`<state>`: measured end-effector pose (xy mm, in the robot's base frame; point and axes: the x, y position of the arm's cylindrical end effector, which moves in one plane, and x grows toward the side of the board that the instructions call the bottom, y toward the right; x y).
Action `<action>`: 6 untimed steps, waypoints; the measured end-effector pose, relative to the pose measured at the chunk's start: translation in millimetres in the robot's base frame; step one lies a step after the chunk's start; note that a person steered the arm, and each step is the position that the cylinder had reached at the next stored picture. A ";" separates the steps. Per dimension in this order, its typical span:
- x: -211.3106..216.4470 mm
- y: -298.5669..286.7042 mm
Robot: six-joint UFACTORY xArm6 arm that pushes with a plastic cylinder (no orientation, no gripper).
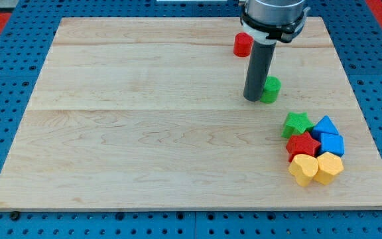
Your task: Move the green circle above the green star
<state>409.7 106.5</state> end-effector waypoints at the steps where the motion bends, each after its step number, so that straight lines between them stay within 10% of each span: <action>1: -14.1 0.3; 6: -38.9 11.9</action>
